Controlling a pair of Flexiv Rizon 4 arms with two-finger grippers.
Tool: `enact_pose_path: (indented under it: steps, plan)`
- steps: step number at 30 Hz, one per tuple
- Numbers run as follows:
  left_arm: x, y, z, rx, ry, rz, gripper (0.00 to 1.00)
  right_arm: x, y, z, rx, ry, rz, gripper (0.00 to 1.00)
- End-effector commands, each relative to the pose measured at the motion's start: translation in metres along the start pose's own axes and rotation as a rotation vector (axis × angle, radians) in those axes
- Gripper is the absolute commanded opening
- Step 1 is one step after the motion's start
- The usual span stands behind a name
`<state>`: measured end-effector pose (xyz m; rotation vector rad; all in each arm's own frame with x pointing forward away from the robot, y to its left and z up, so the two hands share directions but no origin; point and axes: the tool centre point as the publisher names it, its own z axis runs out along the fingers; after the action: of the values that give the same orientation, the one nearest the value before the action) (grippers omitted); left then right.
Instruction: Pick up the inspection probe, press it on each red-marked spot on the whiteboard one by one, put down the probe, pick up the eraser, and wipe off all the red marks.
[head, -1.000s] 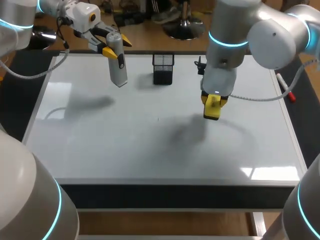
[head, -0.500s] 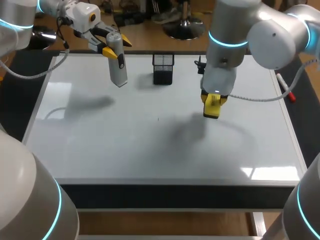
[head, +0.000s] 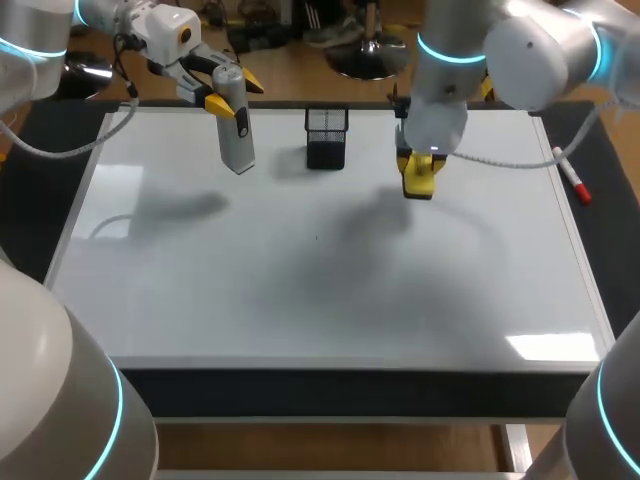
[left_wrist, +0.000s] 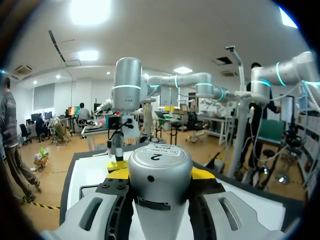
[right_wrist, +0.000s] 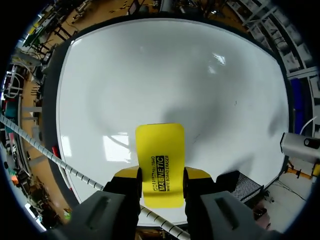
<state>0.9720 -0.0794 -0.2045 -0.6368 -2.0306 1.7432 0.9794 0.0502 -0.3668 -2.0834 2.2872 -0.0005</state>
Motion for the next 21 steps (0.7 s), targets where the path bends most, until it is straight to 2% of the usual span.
enact_pose_path:
  steps: [1, 10, 21]
  plan:
    - [-0.001, -0.001, -0.002, 0.001, 0.005, -0.001, 0.0, -0.01, -0.038, 0.013, -0.046, 0.032, -0.005, 0.0]
    - [-0.001, -0.001, -0.002, 0.001, 0.005, -0.001, 0.0, -0.008, -0.07, 0.025, -0.048, 0.051, -0.006, 0.0]
    - [-0.001, -0.001, -0.002, 0.001, 0.005, -0.001, 0.0, -0.013, -0.086, 0.044, -0.042, 0.063, -0.009, 0.0]
